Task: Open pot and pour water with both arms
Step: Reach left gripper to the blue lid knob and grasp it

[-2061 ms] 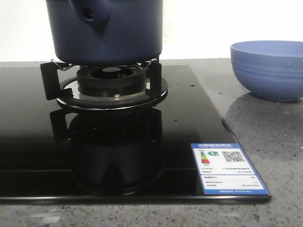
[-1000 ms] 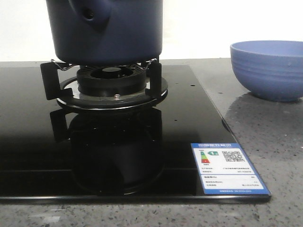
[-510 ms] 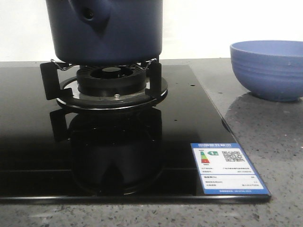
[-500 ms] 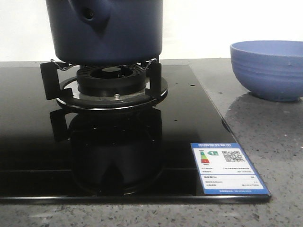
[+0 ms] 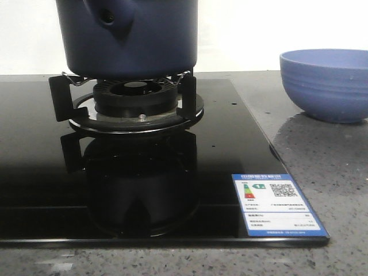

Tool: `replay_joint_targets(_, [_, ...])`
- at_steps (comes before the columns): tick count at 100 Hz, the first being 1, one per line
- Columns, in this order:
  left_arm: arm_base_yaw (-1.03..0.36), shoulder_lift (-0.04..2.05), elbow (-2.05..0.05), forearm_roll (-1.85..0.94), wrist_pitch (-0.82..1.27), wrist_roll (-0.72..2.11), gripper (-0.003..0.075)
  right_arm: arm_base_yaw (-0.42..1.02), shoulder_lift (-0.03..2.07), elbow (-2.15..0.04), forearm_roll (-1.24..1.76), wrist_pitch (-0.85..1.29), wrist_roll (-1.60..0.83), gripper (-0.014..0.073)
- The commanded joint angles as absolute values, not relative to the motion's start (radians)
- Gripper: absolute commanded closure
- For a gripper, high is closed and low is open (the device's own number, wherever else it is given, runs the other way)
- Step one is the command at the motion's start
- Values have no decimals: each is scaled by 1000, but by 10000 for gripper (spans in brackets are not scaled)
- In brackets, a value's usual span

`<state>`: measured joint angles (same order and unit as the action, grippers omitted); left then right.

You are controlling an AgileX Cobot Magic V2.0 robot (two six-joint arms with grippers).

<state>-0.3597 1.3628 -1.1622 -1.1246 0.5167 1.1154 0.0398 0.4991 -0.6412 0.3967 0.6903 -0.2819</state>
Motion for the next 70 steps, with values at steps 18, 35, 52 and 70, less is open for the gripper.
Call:
replay_joint_targets(18, [-377,1380,-1197,-1189,495,1252,182,42,510,-677,413,628,-291,163])
replay_joint_targets(35, [-377,1388,-1197,-1210,461,1284,188,42,510,-677,413,632,-291,163])
replay_joint_targets(52, [-377,1388,-1197,-1211,448,1284,188,42,510,-677,413,638,-291,163])
replay_joint_targets(70, [-377,1388,-1197,-1215,448,1284,269,42,510,-677,413,638,-291,163])
